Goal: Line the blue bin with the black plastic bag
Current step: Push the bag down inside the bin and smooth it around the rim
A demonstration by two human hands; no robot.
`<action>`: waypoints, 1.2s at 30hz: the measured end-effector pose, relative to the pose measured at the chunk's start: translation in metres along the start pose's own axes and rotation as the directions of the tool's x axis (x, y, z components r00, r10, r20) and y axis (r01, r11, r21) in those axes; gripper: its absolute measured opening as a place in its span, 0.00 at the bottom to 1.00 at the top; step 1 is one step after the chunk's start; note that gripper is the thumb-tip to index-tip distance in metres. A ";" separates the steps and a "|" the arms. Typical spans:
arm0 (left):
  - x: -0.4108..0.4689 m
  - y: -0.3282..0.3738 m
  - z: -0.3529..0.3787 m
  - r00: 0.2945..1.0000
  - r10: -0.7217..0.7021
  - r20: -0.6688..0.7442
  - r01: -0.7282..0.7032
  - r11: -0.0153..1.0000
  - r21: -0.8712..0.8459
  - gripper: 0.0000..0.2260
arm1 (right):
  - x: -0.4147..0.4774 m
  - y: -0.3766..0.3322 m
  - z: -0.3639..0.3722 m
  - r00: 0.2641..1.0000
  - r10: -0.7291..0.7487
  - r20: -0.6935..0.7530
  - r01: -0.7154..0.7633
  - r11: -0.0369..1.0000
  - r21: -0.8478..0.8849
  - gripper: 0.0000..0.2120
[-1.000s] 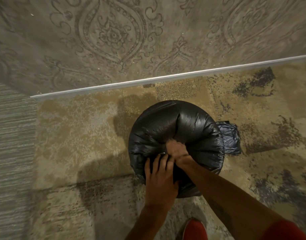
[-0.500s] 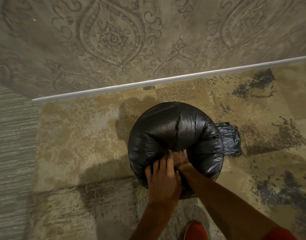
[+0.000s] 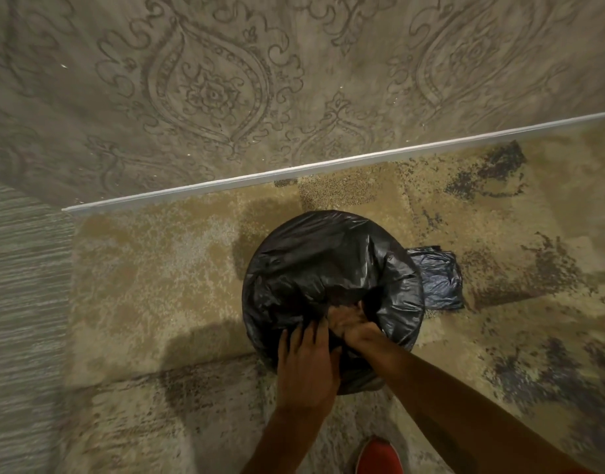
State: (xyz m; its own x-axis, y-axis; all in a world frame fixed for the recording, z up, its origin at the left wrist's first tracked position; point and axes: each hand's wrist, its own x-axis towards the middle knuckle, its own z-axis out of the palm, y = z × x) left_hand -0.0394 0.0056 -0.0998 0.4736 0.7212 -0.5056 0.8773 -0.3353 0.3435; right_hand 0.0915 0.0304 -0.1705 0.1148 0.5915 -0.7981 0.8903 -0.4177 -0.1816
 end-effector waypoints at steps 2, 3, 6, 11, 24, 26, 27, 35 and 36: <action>-0.008 0.003 -0.007 0.999 0.038 -0.002 -0.038 0.999 -0.008 0.24 | -0.014 0.000 -0.007 0.999 -0.036 0.009 0.036 0.999 0.016 0.21; -0.012 0.003 -0.012 0.999 0.054 -0.008 -0.054 0.998 -0.015 0.23 | -0.023 -0.001 -0.012 0.999 -0.048 0.013 0.048 0.999 0.023 0.20; -0.024 0.005 -0.031 0.981 0.105 -0.164 -0.110 0.994 -0.024 0.17 | -0.043 -0.010 -0.030 0.998 -0.056 0.022 0.056 0.998 0.022 0.18; 0.007 -0.001 -0.044 0.977 0.150 -0.149 -0.148 0.989 0.026 0.21 | -0.056 -0.021 -0.031 0.983 -0.142 -0.116 0.141 0.990 -0.017 0.17; 0.104 -0.018 -0.033 0.992 0.115 0.052 -0.126 0.928 0.350 0.20 | -0.034 -0.002 0.013 0.985 -0.151 -0.082 0.133 0.972 -0.196 0.24; 0.107 -0.016 -0.030 0.990 0.115 0.077 -0.135 0.922 0.363 0.20 | -0.035 -0.001 0.015 0.986 -0.151 -0.075 0.140 0.981 -0.136 0.23; 0.107 -0.013 -0.029 0.991 0.107 0.085 -0.131 0.920 0.369 0.21 | -0.036 -0.001 0.014 0.985 -0.154 -0.074 0.146 0.984 -0.105 0.23; 0.083 -0.008 -0.044 0.994 0.105 -0.011 -0.104 0.991 0.089 0.19 | -0.063 -0.014 -0.004 0.967 -0.161 -0.199 0.138 0.983 -0.121 0.17; 0.075 -0.008 -0.045 0.992 0.105 -0.068 -0.101 0.993 0.058 0.17 | -0.067 -0.016 -0.007 0.955 -0.155 -0.253 0.133 0.986 -0.099 0.16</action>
State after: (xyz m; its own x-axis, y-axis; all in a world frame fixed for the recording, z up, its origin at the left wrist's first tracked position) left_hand -0.0140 0.0898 -0.1047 0.5568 0.7214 -0.4117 0.8279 -0.4414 0.3461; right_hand 0.0726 0.0026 -0.1099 0.0834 0.8039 -0.5888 0.9370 -0.2645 -0.2283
